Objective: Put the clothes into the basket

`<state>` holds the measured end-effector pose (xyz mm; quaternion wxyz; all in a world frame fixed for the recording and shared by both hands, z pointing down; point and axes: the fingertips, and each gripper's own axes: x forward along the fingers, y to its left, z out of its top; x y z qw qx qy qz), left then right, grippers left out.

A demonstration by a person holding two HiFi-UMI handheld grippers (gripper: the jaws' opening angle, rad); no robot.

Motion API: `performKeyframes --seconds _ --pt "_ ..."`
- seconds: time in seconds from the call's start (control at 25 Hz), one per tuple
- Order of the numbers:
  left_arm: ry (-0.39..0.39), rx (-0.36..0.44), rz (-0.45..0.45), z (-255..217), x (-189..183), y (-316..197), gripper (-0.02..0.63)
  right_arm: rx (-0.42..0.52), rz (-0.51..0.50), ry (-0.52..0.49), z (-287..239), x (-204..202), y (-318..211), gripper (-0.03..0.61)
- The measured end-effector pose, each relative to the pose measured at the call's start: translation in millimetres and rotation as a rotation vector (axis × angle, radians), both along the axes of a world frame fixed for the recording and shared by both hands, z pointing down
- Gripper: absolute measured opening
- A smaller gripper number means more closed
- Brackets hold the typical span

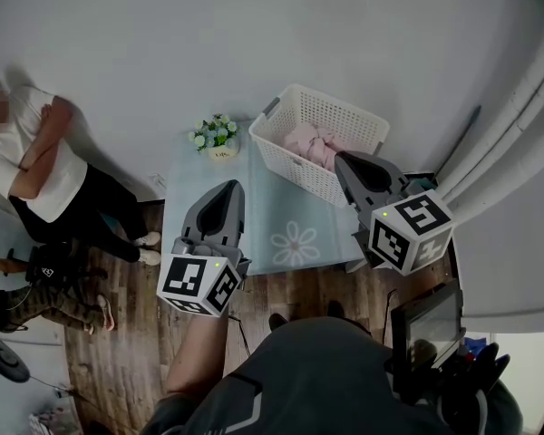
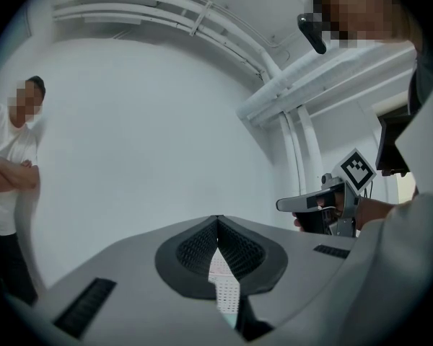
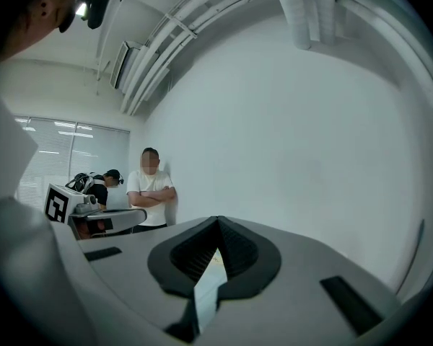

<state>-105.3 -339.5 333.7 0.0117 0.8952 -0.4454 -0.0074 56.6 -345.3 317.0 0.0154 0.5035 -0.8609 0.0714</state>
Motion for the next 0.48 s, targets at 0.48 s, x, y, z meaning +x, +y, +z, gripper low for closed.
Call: performKeyframes --seconds 0.48 --pt "0.005 -0.002 0.001 -0.4 4.2 1.3 0.009 -0.007 -0.002 0.013 4.2 -0.8 -0.9 0.012"
